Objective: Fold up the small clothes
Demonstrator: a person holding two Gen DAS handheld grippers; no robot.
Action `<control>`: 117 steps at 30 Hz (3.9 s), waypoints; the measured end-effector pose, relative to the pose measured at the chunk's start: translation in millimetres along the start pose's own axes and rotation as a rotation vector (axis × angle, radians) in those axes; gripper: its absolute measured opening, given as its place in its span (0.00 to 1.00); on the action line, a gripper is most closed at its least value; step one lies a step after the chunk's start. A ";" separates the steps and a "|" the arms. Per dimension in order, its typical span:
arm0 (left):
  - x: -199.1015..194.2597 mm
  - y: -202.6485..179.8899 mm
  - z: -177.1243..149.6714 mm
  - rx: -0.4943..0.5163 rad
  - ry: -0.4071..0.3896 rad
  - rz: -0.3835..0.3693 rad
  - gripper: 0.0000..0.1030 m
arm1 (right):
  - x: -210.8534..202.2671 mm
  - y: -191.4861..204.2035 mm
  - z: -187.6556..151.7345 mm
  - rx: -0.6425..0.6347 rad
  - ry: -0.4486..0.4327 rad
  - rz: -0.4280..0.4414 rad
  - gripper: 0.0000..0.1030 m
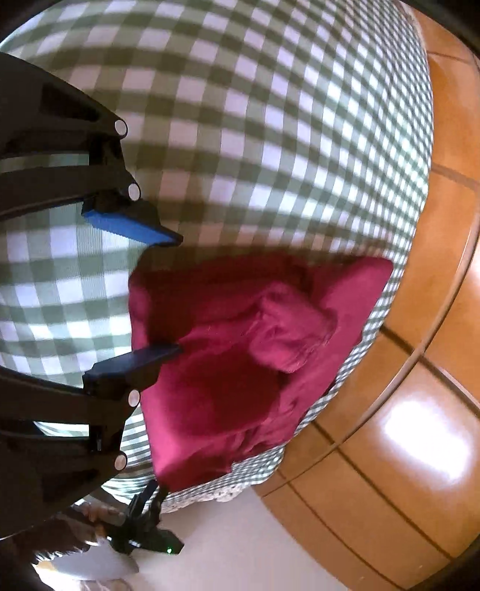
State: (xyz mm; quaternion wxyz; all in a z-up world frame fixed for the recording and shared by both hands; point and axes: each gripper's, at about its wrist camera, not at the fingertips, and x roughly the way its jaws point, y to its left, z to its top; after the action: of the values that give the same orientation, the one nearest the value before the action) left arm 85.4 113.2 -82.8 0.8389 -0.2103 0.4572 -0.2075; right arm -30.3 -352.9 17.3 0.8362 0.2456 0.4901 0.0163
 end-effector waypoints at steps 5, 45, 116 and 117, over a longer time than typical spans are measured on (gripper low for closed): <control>10.4 -8.2 10.2 0.019 0.018 0.011 0.14 | 19.0 19.5 11.8 -0.028 -0.045 -0.022 0.17; -38.5 -13.9 -9.1 0.185 -0.034 0.054 0.08 | -20.6 50.2 -23.4 -0.299 -0.013 -0.158 0.06; -5.5 -65.4 23.6 0.169 -0.227 0.468 0.55 | 78.2 196.5 -9.3 -0.431 -0.093 -0.084 0.69; -7.1 -66.0 22.4 0.164 -0.228 0.456 0.55 | 74.7 198.0 -14.2 -0.436 -0.095 -0.079 0.69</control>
State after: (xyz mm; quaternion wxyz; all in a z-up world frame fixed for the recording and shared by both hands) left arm 90.7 66.2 -31.0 0.9244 -0.0549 0.3768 -0.0243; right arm 39.0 -153.3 35.5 0.8917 0.0400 0.4442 0.0775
